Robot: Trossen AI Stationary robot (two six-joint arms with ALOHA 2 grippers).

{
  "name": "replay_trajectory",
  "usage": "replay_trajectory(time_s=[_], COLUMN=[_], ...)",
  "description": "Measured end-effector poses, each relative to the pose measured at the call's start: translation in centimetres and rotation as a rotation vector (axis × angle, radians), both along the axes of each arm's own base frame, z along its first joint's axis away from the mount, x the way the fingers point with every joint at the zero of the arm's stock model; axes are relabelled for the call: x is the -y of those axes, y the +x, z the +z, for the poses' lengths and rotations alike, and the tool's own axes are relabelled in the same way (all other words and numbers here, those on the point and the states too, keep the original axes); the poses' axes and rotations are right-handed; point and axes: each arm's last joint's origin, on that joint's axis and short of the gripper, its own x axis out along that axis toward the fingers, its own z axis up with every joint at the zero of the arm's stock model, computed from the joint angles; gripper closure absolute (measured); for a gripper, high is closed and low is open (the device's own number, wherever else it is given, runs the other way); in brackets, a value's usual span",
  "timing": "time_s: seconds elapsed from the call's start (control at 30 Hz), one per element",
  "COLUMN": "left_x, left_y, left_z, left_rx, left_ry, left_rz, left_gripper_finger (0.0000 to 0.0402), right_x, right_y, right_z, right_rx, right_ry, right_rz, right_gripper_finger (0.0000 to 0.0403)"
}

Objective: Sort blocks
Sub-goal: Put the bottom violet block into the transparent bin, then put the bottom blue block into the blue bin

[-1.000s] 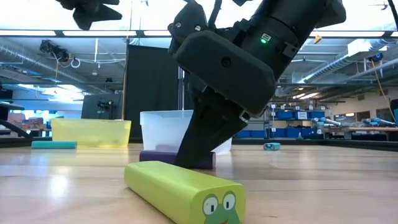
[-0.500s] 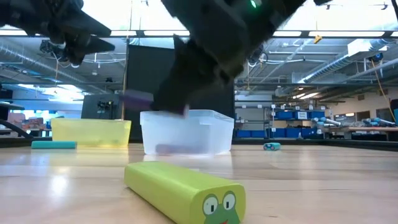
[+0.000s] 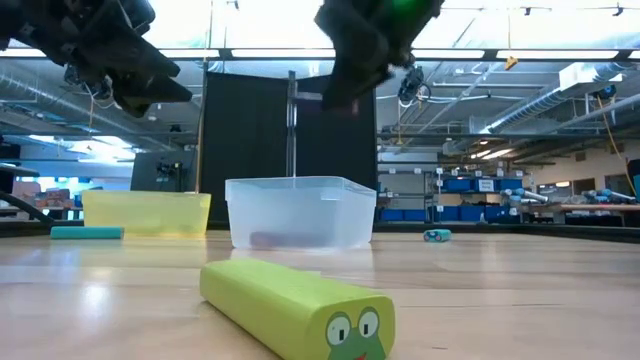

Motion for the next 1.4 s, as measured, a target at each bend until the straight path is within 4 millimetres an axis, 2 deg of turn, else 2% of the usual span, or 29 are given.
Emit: replay_trajectory(time_s=[0.2,0.3,0.43,0.57,0.7,0.9,1.17,1.4], left_x=[1.6,2.7,4.7,7.2,10.2,14.5,19.1,21.5], left_y=[0.8,0.8,0.6,0.6,0.6,-0.2,-1.7,-2.0], left_z=[0.6,1.1,1.7,1.8,0.9,-0.4,-2.2,-2.8], left_rx=[-0.166,-0.278,-0.422,-0.553,-0.677,-0.873,-1.097,-1.132], left_ry=[0.009,-0.009,-0.030,-0.052,-0.073,-0.129,-0.245,-0.283], left_rz=[-0.042,-0.050,-0.067,-0.104,-0.153,-0.190,-0.157,-0.107], left_gripper_finger=[0.0173,0.0172,0.0172,0.0172,0.0172,0.0172,0.0172,0.0158], right_x=[2.9,3.4,3.7,3.0,1.5,-0.4,-1.4,-1.7], right_y=[1.4,1.4,1.1,0.8,0.4,-0.8,-1.4,-1.4], right_z=[-2.7,-3.7,-4.0,-2.7,-0.5,2.4,3.1,3.1], right_rx=[-0.062,-0.088,-0.069,-0.017,0.062,0.156,0.178,0.189], right_ry=[0.106,0.107,0.104,0.074,0.048,0.002,-0.027,-0.019], right_rz=[0.011,-0.004,-0.011,0.016,0.081,0.119,0.126,0.128], right_gripper_finger=[0.0239,0.0215,0.0182,0.0153,0.0131,0.0122,0.0128,0.0129])
